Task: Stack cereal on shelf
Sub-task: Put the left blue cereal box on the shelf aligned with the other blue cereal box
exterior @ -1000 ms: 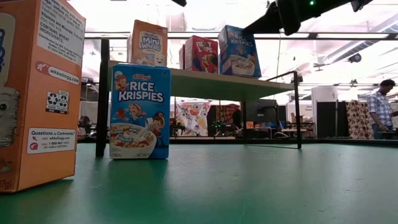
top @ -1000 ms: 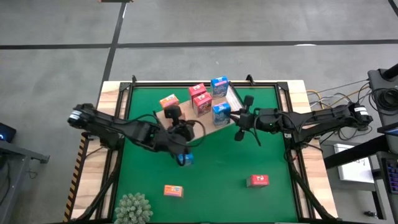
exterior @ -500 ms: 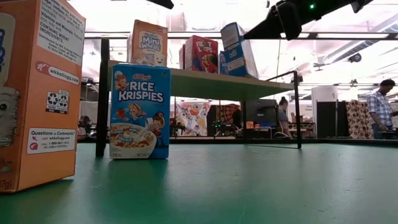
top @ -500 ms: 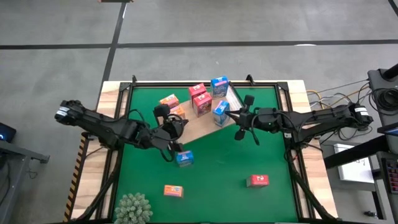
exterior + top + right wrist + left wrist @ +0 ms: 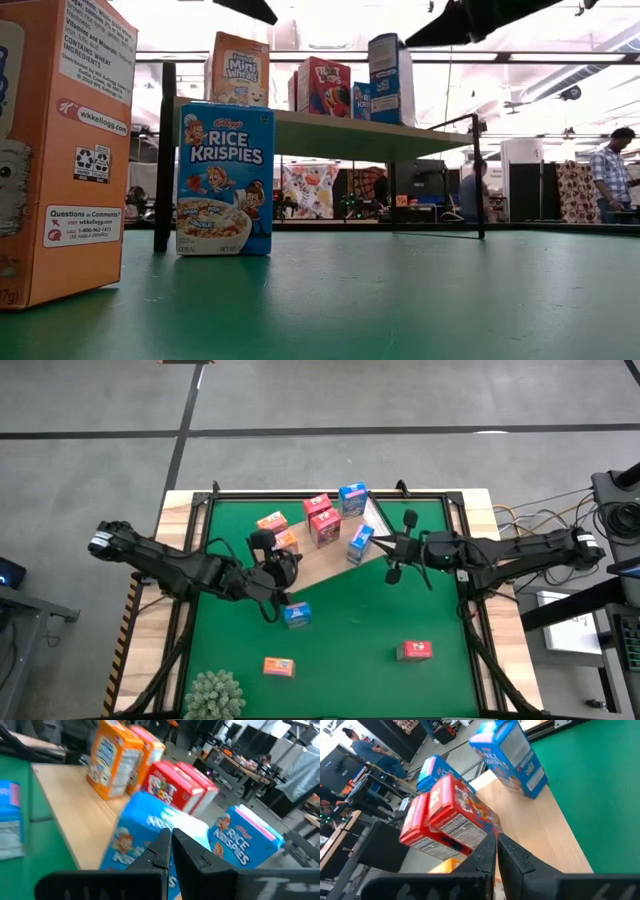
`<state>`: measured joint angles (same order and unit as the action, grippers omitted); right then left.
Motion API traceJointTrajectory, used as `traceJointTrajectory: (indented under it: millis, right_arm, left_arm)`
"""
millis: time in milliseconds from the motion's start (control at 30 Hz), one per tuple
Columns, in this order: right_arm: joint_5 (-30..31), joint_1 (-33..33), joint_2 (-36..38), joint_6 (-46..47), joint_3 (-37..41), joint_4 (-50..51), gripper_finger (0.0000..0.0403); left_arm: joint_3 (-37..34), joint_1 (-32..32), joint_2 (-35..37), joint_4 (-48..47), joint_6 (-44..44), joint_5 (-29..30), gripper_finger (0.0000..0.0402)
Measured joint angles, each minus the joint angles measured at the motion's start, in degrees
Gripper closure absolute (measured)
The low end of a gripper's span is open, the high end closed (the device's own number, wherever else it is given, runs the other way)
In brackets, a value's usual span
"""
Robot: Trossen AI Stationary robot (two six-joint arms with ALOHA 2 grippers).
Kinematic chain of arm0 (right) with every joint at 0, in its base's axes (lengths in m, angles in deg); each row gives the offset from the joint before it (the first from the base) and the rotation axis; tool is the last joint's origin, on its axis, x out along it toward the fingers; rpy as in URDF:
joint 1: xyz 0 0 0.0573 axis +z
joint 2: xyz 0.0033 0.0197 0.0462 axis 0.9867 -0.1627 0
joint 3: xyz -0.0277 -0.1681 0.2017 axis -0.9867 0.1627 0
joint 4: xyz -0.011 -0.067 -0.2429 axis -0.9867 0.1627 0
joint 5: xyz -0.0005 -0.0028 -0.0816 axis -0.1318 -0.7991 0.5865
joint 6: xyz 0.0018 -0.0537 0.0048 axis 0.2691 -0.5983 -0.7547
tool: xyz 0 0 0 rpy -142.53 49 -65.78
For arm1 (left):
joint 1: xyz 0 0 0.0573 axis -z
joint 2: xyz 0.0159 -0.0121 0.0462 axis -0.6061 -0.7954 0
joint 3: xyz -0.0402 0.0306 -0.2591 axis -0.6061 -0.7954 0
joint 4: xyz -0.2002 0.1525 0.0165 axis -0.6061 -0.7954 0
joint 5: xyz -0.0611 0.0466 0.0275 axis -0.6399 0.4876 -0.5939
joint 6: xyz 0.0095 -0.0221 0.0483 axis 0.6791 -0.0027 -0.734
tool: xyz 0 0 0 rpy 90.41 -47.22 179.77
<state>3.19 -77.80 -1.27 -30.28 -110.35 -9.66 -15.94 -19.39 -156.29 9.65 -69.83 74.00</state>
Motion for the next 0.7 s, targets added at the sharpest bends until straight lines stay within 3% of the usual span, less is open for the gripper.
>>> traceJointTrajectory:
  millis: [400, 700]
  right_arm:
    - [-0.9, 8.6, 1.0, 0.5, -3.6, 0.2, 0.0394]
    - [-0.9, 9.5, -3.7, 7.2, -14.4, 17.4, 0.0394]
  left_arm:
    - [-6.0, 0.0, 1.6, 4.8, -4.7, -7.1, 0.0402]
    - [-8.3, 0.0, 5.8, 8.9, -9.0, -15.9, 0.0402]
